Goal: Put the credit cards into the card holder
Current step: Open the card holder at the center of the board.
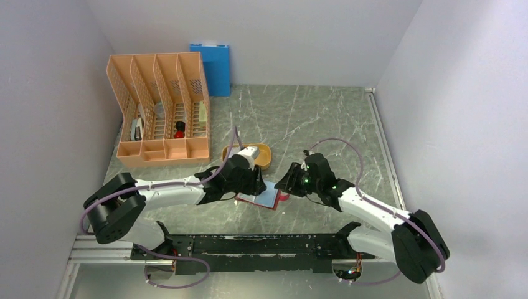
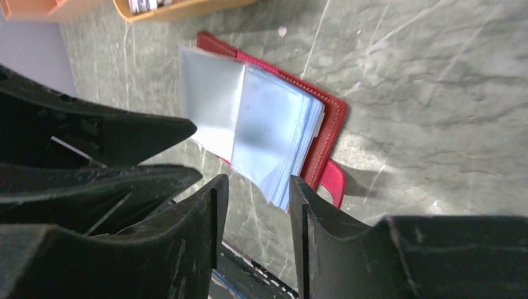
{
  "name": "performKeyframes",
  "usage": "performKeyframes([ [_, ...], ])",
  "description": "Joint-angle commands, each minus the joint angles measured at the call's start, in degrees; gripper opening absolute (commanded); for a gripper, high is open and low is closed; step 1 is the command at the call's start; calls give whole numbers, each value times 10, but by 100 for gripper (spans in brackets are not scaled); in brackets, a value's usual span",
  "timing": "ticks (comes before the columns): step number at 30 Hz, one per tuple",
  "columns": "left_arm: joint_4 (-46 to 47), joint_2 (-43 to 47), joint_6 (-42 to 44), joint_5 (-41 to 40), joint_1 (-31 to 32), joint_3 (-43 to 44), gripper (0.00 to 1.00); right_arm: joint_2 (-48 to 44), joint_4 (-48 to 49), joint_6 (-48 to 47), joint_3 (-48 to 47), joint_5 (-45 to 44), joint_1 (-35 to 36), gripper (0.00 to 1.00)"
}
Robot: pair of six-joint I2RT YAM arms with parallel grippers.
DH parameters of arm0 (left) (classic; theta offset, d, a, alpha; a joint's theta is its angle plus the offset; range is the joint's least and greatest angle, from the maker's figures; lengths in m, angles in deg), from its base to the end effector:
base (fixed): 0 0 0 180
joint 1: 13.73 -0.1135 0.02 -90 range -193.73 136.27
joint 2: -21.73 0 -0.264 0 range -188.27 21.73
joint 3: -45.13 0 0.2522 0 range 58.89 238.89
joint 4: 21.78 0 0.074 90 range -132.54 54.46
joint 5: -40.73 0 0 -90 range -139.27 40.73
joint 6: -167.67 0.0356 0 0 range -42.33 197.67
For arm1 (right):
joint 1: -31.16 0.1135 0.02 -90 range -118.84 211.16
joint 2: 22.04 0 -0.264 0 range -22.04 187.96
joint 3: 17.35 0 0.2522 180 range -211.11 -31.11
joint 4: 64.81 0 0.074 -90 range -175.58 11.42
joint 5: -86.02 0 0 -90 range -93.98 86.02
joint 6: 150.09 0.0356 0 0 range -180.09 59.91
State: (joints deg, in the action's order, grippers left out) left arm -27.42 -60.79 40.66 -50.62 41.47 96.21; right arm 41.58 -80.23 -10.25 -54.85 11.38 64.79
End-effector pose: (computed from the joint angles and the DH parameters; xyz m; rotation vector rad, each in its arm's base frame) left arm 0.1652 -0.2362 0.1776 0.3589 2.3294 -0.8261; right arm 0.1698 0.1243 0.1671 0.2020 2.4927 0.9991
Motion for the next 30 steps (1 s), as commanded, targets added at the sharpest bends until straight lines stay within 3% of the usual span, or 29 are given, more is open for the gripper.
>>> performKeyframes([
  [1, -31, -24, 43, -43, 26, 59, 50, -51, -52, -10, 1, -72, -12, 45],
  [11, -134, -127, 74, -148, 79, 147, 54, -62, -75, -27, -2, -67, -16, 45],
  [17, -156, -148, 65, -164, 82, 152, 52, -64, -78, -33, -6, -61, -16, 45],
  [30, -169, -167, 46, -173, 82, 145, 13, -32, -60, -61, -11, -19, -16, 44],
])
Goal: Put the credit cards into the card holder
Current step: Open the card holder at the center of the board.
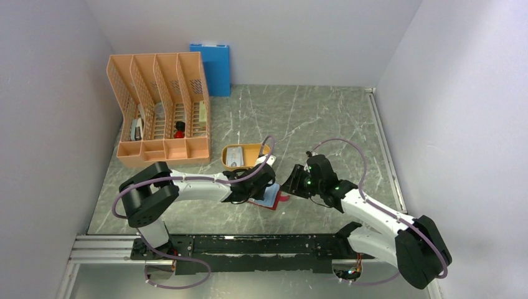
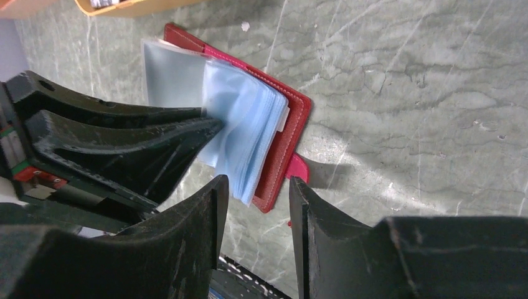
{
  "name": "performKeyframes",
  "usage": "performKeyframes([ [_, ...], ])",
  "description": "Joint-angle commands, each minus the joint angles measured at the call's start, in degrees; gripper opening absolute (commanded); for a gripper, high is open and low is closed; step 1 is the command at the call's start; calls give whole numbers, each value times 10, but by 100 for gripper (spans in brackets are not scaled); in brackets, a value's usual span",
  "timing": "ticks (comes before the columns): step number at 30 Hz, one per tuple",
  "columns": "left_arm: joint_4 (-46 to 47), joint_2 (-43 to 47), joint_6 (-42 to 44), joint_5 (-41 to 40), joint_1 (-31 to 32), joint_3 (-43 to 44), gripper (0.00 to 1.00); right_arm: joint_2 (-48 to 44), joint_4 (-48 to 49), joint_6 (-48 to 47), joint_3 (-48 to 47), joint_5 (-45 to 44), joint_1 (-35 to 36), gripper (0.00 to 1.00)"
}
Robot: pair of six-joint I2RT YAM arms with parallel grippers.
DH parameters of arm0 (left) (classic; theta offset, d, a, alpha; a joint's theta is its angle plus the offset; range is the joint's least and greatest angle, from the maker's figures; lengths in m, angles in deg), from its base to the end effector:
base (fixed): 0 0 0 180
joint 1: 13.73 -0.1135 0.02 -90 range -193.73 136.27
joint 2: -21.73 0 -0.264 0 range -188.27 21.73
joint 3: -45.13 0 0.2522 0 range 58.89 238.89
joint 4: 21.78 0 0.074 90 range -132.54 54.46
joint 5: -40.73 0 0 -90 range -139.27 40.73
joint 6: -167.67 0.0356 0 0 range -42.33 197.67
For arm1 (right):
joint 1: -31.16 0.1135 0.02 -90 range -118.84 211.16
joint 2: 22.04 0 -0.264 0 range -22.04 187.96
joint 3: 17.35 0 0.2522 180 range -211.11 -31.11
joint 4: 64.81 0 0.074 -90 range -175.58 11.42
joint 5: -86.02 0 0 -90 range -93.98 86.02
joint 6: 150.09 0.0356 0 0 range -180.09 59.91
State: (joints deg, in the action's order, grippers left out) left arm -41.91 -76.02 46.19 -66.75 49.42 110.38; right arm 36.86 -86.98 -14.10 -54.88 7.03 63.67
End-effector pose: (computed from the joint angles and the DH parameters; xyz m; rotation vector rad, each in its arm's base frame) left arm 0.1603 -0.2930 0.1538 0.5483 2.4019 -0.3552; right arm 0.1629 0.1119 0.1726 0.1901 2.4875 0.8630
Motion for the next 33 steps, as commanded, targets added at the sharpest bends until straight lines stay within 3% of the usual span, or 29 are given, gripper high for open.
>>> performKeyframes([
  [1, -24, -15, -11, -13, 2, 1, 11, 20, 10, -26, -11, 29, -4, 44],
  [6, -21, -14, -20, -11, 2, -6, 6, 38, 24, -36, -15, 50, 4, 42],
  [13, -12, -11, -29, -7, 1, -14, 5, 86, 26, -43, -64, 25, 71, 40],
  [33, 8, 27, -43, 4, 0, -36, 5, 186, 81, -28, -75, 26, 94, 15],
])
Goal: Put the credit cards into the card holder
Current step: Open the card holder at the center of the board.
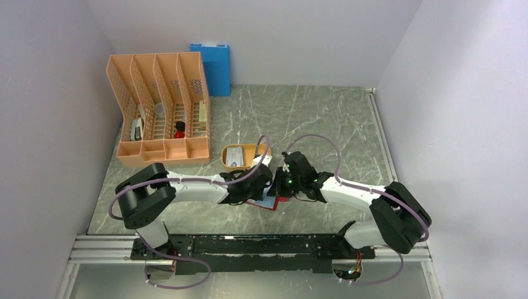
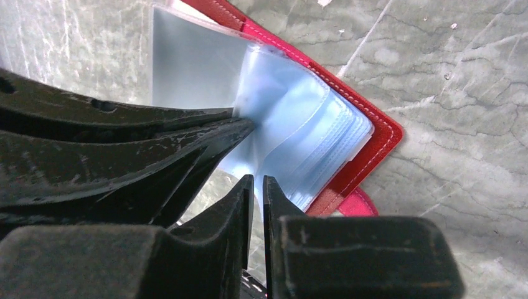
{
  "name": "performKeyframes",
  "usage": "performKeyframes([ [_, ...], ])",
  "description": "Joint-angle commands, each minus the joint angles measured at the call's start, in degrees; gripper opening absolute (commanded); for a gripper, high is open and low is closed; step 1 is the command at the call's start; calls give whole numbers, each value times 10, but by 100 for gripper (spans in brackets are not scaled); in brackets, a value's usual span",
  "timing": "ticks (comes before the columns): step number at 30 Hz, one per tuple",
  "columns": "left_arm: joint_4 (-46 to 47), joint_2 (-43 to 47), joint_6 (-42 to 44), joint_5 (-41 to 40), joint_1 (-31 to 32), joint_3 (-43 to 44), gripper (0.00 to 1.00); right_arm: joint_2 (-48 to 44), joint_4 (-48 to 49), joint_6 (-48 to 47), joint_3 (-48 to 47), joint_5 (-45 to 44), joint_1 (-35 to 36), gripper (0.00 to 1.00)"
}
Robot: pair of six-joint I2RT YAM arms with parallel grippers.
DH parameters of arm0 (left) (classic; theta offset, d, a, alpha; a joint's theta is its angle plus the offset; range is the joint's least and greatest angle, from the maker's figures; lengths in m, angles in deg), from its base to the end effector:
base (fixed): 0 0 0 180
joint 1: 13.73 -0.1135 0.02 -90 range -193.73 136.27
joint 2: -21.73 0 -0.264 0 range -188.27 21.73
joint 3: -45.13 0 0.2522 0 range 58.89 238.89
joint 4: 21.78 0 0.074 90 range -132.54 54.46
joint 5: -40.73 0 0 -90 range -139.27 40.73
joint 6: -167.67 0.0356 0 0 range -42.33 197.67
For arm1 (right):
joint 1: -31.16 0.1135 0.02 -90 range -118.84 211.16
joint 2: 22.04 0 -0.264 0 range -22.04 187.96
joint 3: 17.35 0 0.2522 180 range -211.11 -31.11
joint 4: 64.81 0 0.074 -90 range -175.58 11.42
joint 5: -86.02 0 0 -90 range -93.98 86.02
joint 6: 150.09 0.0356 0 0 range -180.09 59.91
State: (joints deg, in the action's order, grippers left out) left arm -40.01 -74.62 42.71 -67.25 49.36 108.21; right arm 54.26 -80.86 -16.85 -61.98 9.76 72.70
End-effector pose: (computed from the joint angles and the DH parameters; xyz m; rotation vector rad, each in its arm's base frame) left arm 0.1579 -0.2868 0.1531 0.4632 2.4045 -0.3910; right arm 0.1779 0.1689 0.1572 -0.0827 2.6051 0.9104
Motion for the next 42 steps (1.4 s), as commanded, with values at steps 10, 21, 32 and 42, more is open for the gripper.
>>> performKeyframes([
  [10, -12, 18, -15, 9, -4, -24, 5, 30, 20, 3, 3, -9, 4, 12],
  [21, -6, 19, -23, 13, -10, -38, 5, 11, -7, 5, 5, -31, 3, 19],
  [32, -2, 26, -26, 19, -14, -47, 5, 24, 0, 6, 8, -28, 4, 15],
  [42, 1, 26, -27, 22, -17, -51, 5, 20, -6, 11, 13, -33, 3, 19],
])
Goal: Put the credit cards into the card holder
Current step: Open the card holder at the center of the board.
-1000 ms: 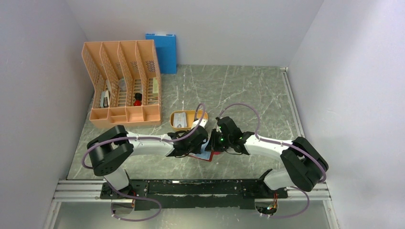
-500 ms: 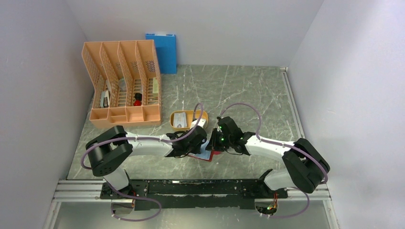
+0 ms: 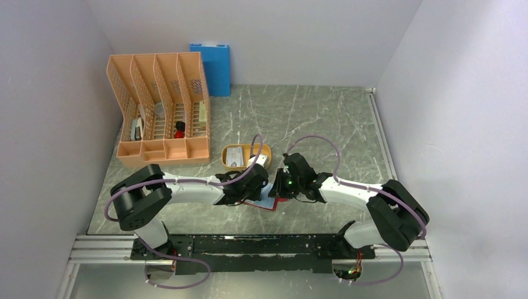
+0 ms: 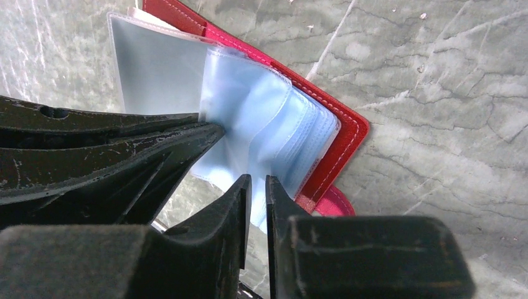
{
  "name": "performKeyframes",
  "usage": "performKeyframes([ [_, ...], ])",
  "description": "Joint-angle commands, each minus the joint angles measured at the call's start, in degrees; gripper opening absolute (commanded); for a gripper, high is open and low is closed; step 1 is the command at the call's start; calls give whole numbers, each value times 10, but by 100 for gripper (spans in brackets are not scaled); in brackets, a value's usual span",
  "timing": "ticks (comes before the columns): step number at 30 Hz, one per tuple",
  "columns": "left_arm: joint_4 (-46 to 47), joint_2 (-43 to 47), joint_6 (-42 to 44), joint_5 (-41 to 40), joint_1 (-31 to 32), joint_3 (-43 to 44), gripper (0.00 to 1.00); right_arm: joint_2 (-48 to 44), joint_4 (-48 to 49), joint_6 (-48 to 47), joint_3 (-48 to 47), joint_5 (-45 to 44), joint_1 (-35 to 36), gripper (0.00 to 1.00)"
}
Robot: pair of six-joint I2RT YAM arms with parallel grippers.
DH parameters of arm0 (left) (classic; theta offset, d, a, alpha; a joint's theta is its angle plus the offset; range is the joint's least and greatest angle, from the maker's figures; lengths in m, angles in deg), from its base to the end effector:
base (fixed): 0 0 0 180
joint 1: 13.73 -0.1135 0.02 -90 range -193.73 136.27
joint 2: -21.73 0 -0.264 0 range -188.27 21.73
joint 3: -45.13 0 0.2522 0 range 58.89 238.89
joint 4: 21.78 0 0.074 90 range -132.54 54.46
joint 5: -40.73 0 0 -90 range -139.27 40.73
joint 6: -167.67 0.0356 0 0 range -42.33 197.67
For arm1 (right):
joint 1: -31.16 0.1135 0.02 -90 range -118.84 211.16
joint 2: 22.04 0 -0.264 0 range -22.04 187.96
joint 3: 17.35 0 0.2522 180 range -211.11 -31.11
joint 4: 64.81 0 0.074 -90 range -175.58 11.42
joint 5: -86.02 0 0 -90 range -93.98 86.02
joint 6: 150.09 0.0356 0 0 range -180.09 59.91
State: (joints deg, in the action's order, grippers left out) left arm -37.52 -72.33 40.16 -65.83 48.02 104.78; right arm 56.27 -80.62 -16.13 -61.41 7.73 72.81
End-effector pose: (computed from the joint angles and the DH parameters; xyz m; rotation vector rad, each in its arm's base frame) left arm 0.1585 -0.2736 0.1513 0.3870 2.4159 -0.4445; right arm 0.1782 0.1681 0.1466 -0.0451 2.6375 0.8492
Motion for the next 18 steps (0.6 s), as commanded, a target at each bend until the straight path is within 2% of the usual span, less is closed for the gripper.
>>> performKeyframes([
  [1, -25, 3, -2, 7, -5, -17, 5, -1, -7, 4, 9, -13, 3, 21],
  [12, -24, 4, -3, 10, -6, -19, 5, -7, -6, 14, 16, -19, 1, 26],
  [18, -22, 4, -3, 11, -7, -19, 5, -9, -8, 15, 20, -21, 1, 26],
])
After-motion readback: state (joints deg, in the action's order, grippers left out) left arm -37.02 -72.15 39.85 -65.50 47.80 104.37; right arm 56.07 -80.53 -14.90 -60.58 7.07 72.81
